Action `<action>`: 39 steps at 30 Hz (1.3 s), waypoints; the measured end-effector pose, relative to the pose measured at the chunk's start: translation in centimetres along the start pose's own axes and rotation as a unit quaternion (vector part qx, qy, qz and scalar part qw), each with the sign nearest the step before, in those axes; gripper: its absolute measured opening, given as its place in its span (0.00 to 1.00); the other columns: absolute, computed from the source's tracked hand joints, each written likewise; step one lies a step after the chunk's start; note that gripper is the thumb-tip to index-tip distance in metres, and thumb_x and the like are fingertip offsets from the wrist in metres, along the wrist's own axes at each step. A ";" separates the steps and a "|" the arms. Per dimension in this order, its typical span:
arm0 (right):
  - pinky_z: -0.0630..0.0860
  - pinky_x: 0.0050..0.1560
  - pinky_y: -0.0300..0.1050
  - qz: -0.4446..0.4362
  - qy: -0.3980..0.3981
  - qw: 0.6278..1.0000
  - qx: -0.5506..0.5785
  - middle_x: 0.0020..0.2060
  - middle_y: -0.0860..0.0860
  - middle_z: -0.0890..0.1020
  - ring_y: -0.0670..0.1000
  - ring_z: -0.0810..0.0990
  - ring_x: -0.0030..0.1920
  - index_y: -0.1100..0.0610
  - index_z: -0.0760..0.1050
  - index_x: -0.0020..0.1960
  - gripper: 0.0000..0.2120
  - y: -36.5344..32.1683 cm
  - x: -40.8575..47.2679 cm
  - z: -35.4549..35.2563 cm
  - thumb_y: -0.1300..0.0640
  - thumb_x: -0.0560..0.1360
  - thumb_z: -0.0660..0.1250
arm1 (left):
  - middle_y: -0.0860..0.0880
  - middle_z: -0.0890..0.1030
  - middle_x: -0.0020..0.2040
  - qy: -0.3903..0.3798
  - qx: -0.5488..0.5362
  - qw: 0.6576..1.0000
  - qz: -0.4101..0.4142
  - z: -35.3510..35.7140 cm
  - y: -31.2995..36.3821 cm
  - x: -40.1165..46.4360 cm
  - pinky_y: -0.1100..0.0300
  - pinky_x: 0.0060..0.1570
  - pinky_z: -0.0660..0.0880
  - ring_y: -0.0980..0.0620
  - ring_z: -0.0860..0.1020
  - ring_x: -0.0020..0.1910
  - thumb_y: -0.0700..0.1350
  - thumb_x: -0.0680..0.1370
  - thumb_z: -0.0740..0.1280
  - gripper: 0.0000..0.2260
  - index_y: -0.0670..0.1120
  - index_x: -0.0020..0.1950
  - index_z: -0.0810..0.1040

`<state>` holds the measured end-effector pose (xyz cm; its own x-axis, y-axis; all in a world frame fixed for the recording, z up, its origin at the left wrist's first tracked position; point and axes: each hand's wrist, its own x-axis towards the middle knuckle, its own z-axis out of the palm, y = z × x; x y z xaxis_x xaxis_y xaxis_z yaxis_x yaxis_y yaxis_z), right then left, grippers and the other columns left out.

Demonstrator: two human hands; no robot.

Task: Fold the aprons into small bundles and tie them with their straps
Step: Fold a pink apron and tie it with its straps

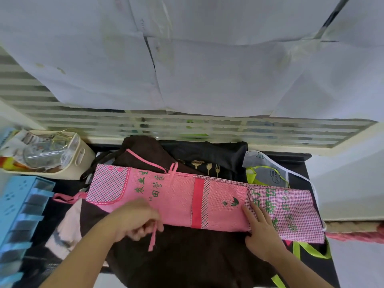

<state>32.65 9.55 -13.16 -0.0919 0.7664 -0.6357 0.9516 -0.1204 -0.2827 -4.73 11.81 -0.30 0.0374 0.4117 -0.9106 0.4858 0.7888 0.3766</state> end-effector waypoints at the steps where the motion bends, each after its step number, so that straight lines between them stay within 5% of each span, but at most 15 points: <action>1: 0.49 0.82 0.59 -0.002 0.000 1.000 -0.001 0.83 0.44 0.39 0.55 0.35 0.83 0.42 0.41 0.84 0.47 0.1 -0.1 0.0 0.56 0.74 0.64 | 0.47 0.75 0.28 -0.017 0.034 0.998 -0.040 0.5 -0.9 0.1 0.62 0.26 0.63 0.53 0.67 0.23 0.42 0.79 0.68 0.11 0.38 0.44 0.88; 6: 0.48 0.82 0.58 -0.011 -0.006 1.000 -0.002 0.84 0.45 0.39 0.56 0.35 0.83 0.43 0.42 0.85 0.46 0.3 0.1 -0.2 0.56 0.74 0.64 | 0.46 0.88 0.42 -0.088 0.216 0.950 -0.209 2.1 -2.3 1.3 0.64 0.35 0.79 0.55 0.81 0.31 0.53 0.85 0.63 0.21 0.38 0.51 0.87; 9: 0.48 0.82 0.58 -0.012 -0.014 1.000 0.008 0.84 0.46 0.41 0.57 0.37 0.83 0.44 0.44 0.85 0.46 0.4 0.2 -0.6 0.56 0.74 0.64 | 0.45 0.88 0.41 -0.106 0.287 0.918 -0.251 3.4 -1.8 1.6 0.63 0.37 0.81 0.54 0.84 0.33 0.50 0.86 0.59 0.21 0.34 0.60 0.83; 11: 0.49 0.82 0.59 -0.010 -0.013 1.000 -0.001 0.84 0.47 0.42 0.58 0.38 0.83 0.45 0.43 0.85 0.46 0.1 0.1 -1.0 0.56 0.73 0.64 | 0.47 0.87 0.41 -0.080 0.311 0.923 -0.210 4.7 -0.8 1.8 0.62 0.36 0.80 0.55 0.84 0.33 0.50 0.86 0.60 0.18 0.38 0.59 0.82; 14: 0.51 0.81 0.61 -0.018 0.061 0.998 -0.030 0.84 0.47 0.38 0.58 0.35 0.83 0.45 0.39 0.84 0.48 -1.6 -0.6 -0.7 0.58 0.73 0.63 | 0.52 0.82 0.49 0.099 0.367 0.924 0.048 7.1 1.0 3.3 0.59 0.45 0.80 0.56 0.81 0.45 0.48 0.84 0.62 0.09 0.49 0.61 0.78; 16: 0.48 0.81 0.60 -0.067 0.115 0.991 -0.015 0.84 0.46 0.38 0.57 0.34 0.83 0.44 0.39 0.84 0.43 -3.4 -1.2 -0.2 0.58 0.77 0.59 | 0.57 0.76 0.63 0.183 0.334 0.902 0.202 10.0 2.5 4.5 0.58 0.60 0.78 0.58 0.76 0.59 0.47 0.83 0.64 0.11 0.57 0.65 0.76; 18: 0.45 0.82 0.57 -0.131 0.123 0.984 0.012 0.84 0.44 0.40 0.55 0.34 0.83 0.41 0.43 0.84 0.35 -5.1 -1.3 0.9 0.52 0.82 0.55 | 0.57 0.61 0.78 0.187 0.309 0.899 0.249 13.0 3.1 6.2 0.50 0.74 0.70 0.54 0.64 0.77 0.50 0.84 0.63 0.21 0.62 0.76 0.67; 21: 0.40 0.82 0.58 -0.128 0.095 0.987 -0.001 0.83 0.41 0.38 0.52 0.31 0.82 0.37 0.40 0.83 0.29 -3.5 -0.3 2.6 0.44 0.86 0.46 | 0.56 0.34 0.83 0.140 0.333 0.922 0.137 15.5 1.7 9.5 0.31 0.78 0.53 0.45 0.37 0.83 0.57 0.85 0.58 0.31 0.66 0.83 0.43; 25: 0.39 0.82 0.63 -0.035 0.107 0.991 -0.067 0.81 0.41 0.31 0.52 0.27 0.81 0.36 0.28 0.80 0.30 4.7 0.4 2.1 0.38 0.85 0.42 | 0.56 0.23 0.79 0.156 0.359 0.918 0.071 14.3 -2.5 11.5 0.23 0.74 0.53 0.47 0.26 0.80 0.63 0.85 0.52 0.34 0.68 0.78 0.27; 28: 0.38 0.81 0.62 0.092 0.112 0.989 -0.009 0.83 0.49 0.33 0.58 0.31 0.82 0.42 0.30 0.82 0.38 10.2 -0.1 0.3 0.33 0.83 0.50 | 0.54 0.27 0.81 0.191 0.368 0.908 0.057 14.0 -2.9 11.3 0.25 0.74 0.56 0.45 0.30 0.82 0.65 0.84 0.53 0.36 0.66 0.79 0.28; 30: 0.49 0.82 0.63 0.181 0.150 0.971 0.045 0.83 0.56 0.44 0.63 0.42 0.83 0.50 0.38 0.83 0.44 12.3 -0.9 -1.1 0.35 0.80 0.61 | 0.50 0.31 0.83 0.218 0.364 0.905 0.045 14.8 -1.7 10.8 0.28 0.76 0.58 0.40 0.36 0.83 0.63 0.83 0.56 0.37 0.63 0.81 0.32; 35: 0.72 0.70 0.60 0.281 0.196 0.932 0.123 0.72 0.63 0.68 0.64 0.68 0.71 0.63 0.60 0.75 0.36 14.5 -2.2 -3.2 0.47 0.77 0.72 | 0.42 0.60 0.80 0.307 0.396 0.858 0.113 17.2 1.8 9.8 0.45 0.74 0.69 0.40 0.65 0.77 0.56 0.82 0.63 0.31 0.49 0.82 0.55; 39: 0.76 0.62 0.57 0.287 0.165 0.919 0.213 0.62 0.59 0.76 0.62 0.76 0.63 0.60 0.69 0.68 0.30 15.9 -1.3 -3.3 0.46 0.74 0.76 | 0.51 0.69 0.75 0.247 0.375 0.860 0.243 19.3 2.2 11.2 0.52 0.73 0.70 0.50 0.70 0.73 0.48 0.83 0.63 0.24 0.55 0.80 0.64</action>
<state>48.90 8.74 -14.42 0.5502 0.6401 -0.5363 0.6073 -0.7475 -0.2691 13.60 9.36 -12.92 0.1095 0.8991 -0.4238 0.9513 0.0287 0.3068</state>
